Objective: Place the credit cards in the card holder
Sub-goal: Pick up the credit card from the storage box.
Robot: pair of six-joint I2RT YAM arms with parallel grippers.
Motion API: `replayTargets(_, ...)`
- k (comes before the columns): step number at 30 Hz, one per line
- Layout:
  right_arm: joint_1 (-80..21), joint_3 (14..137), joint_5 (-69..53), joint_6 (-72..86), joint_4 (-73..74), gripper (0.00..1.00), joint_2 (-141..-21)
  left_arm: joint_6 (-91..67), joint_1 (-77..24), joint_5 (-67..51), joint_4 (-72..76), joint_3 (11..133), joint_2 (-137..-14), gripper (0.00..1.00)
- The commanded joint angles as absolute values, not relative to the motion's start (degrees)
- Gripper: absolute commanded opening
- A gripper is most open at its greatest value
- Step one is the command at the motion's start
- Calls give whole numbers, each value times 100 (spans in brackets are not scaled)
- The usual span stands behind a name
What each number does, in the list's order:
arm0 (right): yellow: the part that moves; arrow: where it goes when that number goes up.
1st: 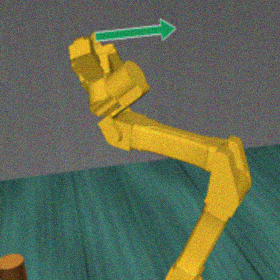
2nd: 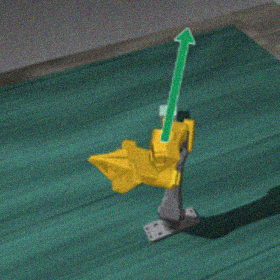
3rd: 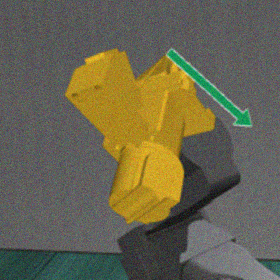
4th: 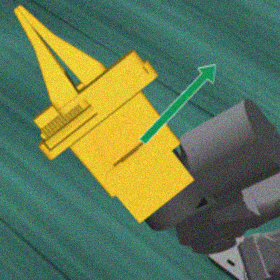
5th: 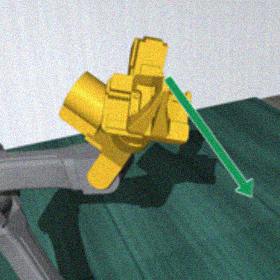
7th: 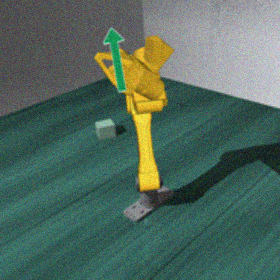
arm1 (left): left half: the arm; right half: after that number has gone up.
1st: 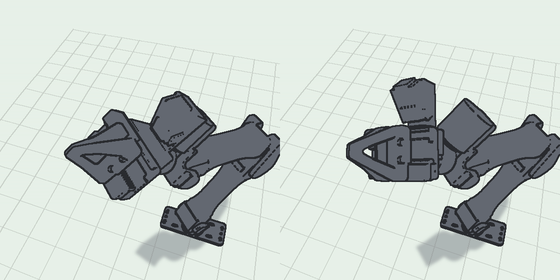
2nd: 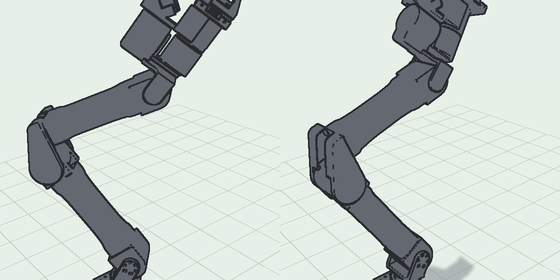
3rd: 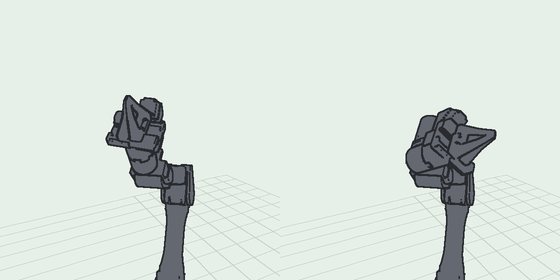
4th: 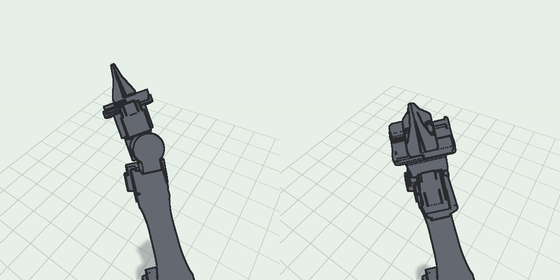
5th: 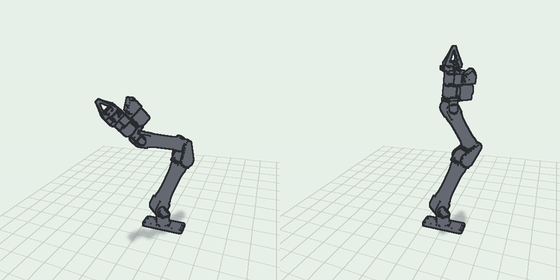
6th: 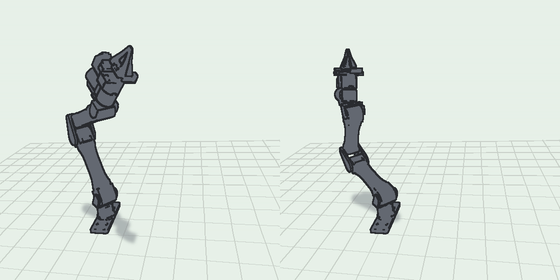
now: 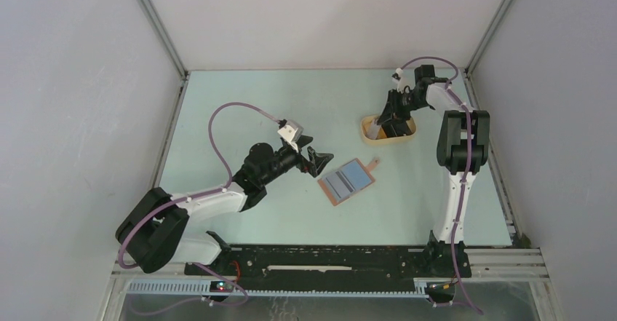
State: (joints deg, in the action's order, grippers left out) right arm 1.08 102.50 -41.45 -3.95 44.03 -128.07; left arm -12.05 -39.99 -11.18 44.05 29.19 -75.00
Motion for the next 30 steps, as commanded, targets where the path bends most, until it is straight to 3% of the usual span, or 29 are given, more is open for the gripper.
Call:
replayTargets(1, 173, 10382, -4415, -28, 4160, 28, -12893, -1213, -3988, -1202, 4605, 3040, -7538, 100)
replayTargets(14, 407, 10133, -4825, 454, 3776, 1, -12816, -1213, -3990, -1220, 4570, 3076, -7567, 100)
replayTargets(30, 923, 9968, -6117, 167, 3652, 0, -12556, -1235, -3980, -1224, 4579, 3063, -7542, 100)
